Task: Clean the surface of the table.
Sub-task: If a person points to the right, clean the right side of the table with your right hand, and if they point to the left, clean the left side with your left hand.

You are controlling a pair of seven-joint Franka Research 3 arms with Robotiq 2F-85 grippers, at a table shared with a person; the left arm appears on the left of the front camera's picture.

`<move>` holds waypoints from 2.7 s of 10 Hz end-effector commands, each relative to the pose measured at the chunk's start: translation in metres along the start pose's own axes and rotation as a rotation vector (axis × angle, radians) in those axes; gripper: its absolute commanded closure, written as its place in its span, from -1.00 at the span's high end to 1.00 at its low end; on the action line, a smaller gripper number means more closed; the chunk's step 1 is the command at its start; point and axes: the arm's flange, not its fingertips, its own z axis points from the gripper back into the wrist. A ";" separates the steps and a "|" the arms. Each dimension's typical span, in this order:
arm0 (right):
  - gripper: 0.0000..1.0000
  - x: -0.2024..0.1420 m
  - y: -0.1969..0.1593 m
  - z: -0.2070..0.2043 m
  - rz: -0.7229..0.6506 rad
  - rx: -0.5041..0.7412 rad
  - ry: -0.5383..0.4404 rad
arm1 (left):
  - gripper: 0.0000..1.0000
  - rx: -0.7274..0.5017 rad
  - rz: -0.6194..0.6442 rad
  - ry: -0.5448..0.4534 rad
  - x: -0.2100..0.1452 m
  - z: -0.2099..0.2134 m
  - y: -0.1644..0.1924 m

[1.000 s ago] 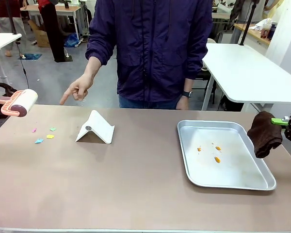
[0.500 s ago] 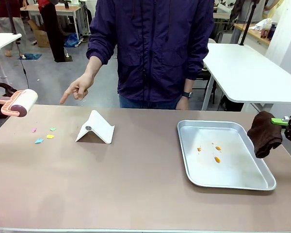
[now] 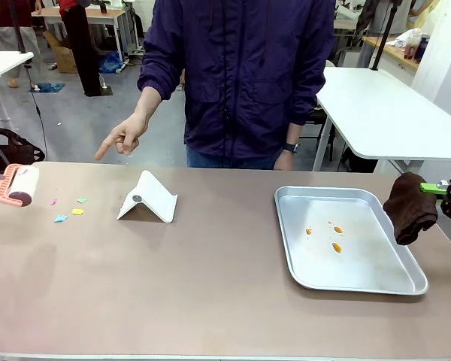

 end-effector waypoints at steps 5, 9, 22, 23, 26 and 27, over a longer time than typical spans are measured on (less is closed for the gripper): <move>-1.00 -0.001 0.007 -0.001 -0.013 -0.002 0.002 | -0.56 0.289 0.025 -0.026 -0.012 -0.028 0.001; -1.00 -0.001 0.007 -0.001 -0.013 -0.002 0.002 | -0.56 0.364 0.056 -0.036 -0.004 -0.057 0.005; -1.00 -0.001 0.007 -0.001 -0.013 -0.002 0.002 | -0.56 0.331 0.054 0.172 0.025 -0.183 -0.040; -1.00 -0.001 0.007 -0.001 -0.013 -0.002 0.002 | -0.56 0.324 0.056 0.186 0.029 -0.191 -0.043; -1.00 -0.001 0.007 -0.001 -0.013 -0.002 0.002 | -0.56 0.315 0.070 0.183 0.039 -0.198 -0.046; -1.00 -0.001 0.007 -0.001 -0.013 -0.002 0.002 | -0.56 0.295 0.067 0.170 0.041 -0.195 -0.047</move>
